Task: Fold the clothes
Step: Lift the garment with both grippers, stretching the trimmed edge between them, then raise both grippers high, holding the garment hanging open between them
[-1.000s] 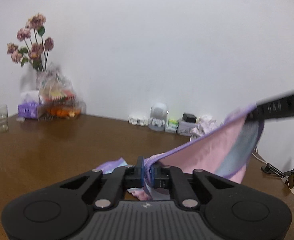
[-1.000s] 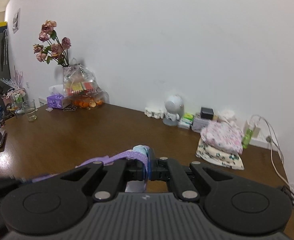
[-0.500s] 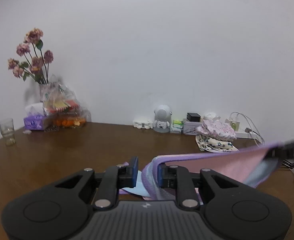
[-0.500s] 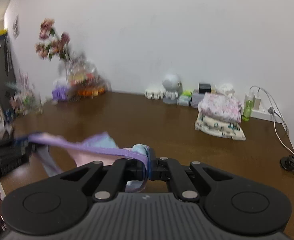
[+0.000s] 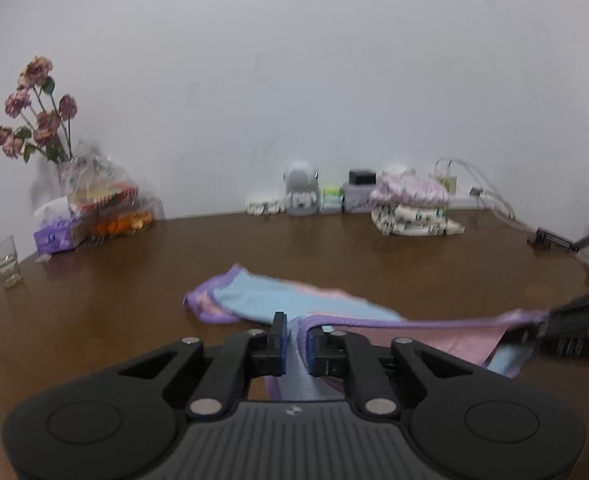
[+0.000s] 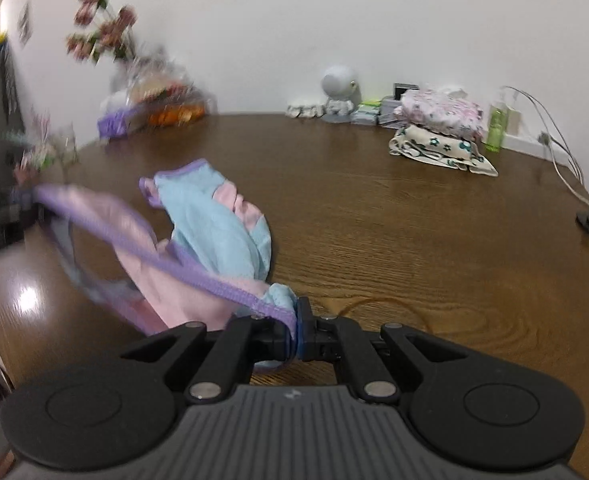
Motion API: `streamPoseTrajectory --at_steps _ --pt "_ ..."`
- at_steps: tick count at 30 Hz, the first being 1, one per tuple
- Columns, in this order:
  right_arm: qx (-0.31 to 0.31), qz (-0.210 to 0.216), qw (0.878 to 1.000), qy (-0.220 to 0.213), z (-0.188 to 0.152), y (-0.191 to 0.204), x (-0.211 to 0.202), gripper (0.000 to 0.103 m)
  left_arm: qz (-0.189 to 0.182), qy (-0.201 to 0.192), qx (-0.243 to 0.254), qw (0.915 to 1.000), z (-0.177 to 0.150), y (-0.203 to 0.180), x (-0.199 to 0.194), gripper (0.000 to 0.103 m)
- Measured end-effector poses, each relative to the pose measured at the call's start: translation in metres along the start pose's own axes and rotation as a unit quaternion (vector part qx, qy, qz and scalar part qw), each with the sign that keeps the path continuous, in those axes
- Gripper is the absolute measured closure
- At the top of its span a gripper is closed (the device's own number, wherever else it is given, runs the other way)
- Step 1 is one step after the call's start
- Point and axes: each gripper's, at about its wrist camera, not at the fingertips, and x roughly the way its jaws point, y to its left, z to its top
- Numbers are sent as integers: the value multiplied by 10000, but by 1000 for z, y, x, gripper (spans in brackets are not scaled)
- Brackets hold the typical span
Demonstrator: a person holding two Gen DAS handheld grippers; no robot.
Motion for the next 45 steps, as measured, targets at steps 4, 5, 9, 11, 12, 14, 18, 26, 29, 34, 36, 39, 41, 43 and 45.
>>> streamPoseTrajectory --at_steps 4,5,9,11,12,14,18,26,29,34,36,39,41,43,45 --pt "717 145 9962 -483 3 -12 -19 101 -36 340 -64 9994 -16 -1 8 85" --pt "863 163 9944 -595 4 -15 -24 101 -43 383 -58 9992 -19 -2 9 84" --pt "1172 273 9891 -848 11 -24 -37 101 -143 439 -35 9989 -23 -9 10 83" --pt "1116 273 9900 -820 11 -22 -38 101 -183 410 0 9990 -22 -12 9 84" --pt "1099 277 9904 -787 10 -22 -37 100 -198 395 13 9990 -22 -13 9 85" --pt "1083 282 9911 -720 7 -21 -36 101 -230 356 64 9991 -21 -14 7 85" --pt "1165 252 9912 -581 0 -25 -31 100 -331 322 166 9988 -21 -15 6 101" --pt "1144 260 9917 -520 17 -31 -30 101 -352 -358 -220 9985 22 -2 -8 102" --pt "995 292 9914 -794 59 -31 -41 101 -191 -1027 -166 9944 81 2 -17 102" --pt "705 135 9823 -1730 179 -19 -100 101 170 -2349 -68 9718 216 7 -64 102" --pt "632 15 9740 -2177 228 -10 -135 101 327 -2754 -168 9606 264 9 -87 102" --pt "583 -142 9595 -2751 287 9 -184 101 438 -3187 -507 9455 323 13 -116 102" --pt "522 -285 9494 -3083 310 23 -209 101 501 -3410 -679 9363 345 15 -131 102" --pt "474 -399 9401 -3351 331 36 -231 101 581 -3540 -784 9301 358 16 -142 102" --pt "439 -490 9383 -3395 340 45 -240 100 612 -3496 -834 9312 363 17 -144 102"
